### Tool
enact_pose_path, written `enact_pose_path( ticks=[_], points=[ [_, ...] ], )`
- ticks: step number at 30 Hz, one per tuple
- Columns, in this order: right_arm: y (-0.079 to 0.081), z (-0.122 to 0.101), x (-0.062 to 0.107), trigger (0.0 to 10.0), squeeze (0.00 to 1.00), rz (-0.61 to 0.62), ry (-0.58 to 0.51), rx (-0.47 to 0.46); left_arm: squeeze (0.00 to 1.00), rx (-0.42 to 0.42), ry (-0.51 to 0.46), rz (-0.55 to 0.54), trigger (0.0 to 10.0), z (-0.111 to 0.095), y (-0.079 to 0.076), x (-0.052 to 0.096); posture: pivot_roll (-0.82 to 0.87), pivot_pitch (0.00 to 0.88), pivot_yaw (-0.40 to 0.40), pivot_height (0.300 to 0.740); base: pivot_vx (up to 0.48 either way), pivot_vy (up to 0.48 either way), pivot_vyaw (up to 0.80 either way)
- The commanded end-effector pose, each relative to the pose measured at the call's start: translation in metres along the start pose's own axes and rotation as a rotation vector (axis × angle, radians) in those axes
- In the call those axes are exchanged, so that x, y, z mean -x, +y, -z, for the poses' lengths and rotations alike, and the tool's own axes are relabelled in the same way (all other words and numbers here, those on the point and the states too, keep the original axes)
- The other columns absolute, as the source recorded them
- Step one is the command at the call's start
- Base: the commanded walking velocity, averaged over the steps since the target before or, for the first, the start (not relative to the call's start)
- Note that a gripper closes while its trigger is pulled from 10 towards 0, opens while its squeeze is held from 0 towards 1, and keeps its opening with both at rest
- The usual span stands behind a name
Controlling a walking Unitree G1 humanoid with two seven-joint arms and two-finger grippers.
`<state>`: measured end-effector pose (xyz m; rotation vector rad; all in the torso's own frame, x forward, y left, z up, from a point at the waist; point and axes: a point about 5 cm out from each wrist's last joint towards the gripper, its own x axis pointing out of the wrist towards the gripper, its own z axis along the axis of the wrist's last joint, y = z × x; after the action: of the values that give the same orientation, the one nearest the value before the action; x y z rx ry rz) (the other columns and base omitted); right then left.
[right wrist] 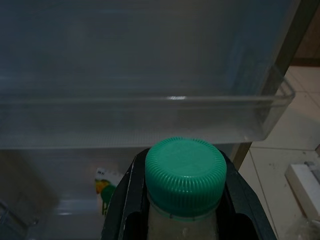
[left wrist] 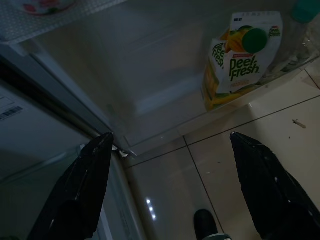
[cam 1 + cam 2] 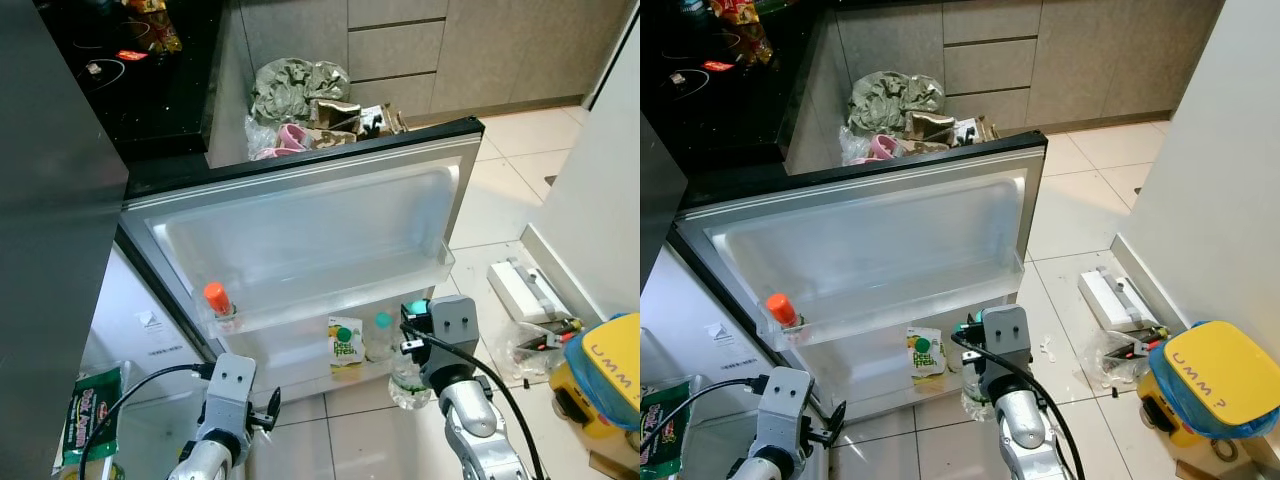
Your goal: Restocking fridge
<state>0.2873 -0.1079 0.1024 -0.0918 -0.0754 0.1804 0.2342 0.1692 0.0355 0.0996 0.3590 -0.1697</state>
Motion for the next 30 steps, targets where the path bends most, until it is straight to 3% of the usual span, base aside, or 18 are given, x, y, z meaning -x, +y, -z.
enact_pose_path(
  ticks=[1, 13, 17, 18, 19, 25, 28, 30],
  points=[
    [0.005, -0.001, 0.002, 10.0, 0.0, -0.024, -0.01, 0.017, 0.0, -0.011, 0.035, -0.011, 10.0, 0.009, 0.004, 0.004, -0.08, 0.186, 0.071, 0.717, 0.0, 0.0, 0.0],
    [0.007, 0.003, 0.005, 10.0, 0.0, -0.033, -0.003, 0.041, 0.0, -0.011, 0.034, -0.009, 10.0, 0.009, 0.004, 0.003, -0.08, 0.186, 0.072, 0.677, 0.0, 0.0, 0.0],
    [0.005, 0.001, 0.003, 10.0, 0.0, -0.029, -0.011, 0.05, 0.0, -0.007, 0.023, 0.052, 10.0, 0.005, -0.002, 0.004, -0.08, 0.186, 0.072, 0.677, 0.0, 0.0, 0.0],
    [0.006, -0.003, 0.003, 10.0, 0.0, -0.048, -0.026, 0.047, 0.0, -0.011, -0.001, 0.18, 10.0, -0.001, -0.014, 0.009, -0.08, 0.185, 0.071, 0.677, 0.0, 0.0, 0.0],
    [0.006, -0.003, 0.003, 10.0, 0.0, -0.048, -0.026, 0.047, 0.0, -0.011, -0.001, 0.18, 10.0, -0.001, -0.014, 0.009, -0.08, 0.185, 0.071, 0.677, 0.0, 0.0, 0.0],
    [0.015, -0.016, 0.004, 10.0, 0.0, -0.186, -0.063, 0.041, 0.0, -0.069, -0.103, 0.518, 10.0, -0.033, -0.047, 0.026, -0.08, 0.174, 0.07, 0.677, 0.0, 0.0, 0.0],
    [0.017, -0.018, 0.004, 10.0, 0.0, -0.206, -0.069, 0.04, 0.0, -0.079, -0.118, 0.542, 10.0, -0.037, -0.051, 0.025, -0.08, 0.174, 0.07, 0.677, 0.0, 0.0, 0.0],
    [0.026, -0.031, 0.004, 10.0, 0.0, -0.284, -0.102, 0.001, 0.0, -0.074, -0.148, 0.548, 10.0, -0.047, -0.063, 0.015, -0.09, 0.166, 0.069, 0.677, 0.0, 0.0, 0.0]
  ],
)
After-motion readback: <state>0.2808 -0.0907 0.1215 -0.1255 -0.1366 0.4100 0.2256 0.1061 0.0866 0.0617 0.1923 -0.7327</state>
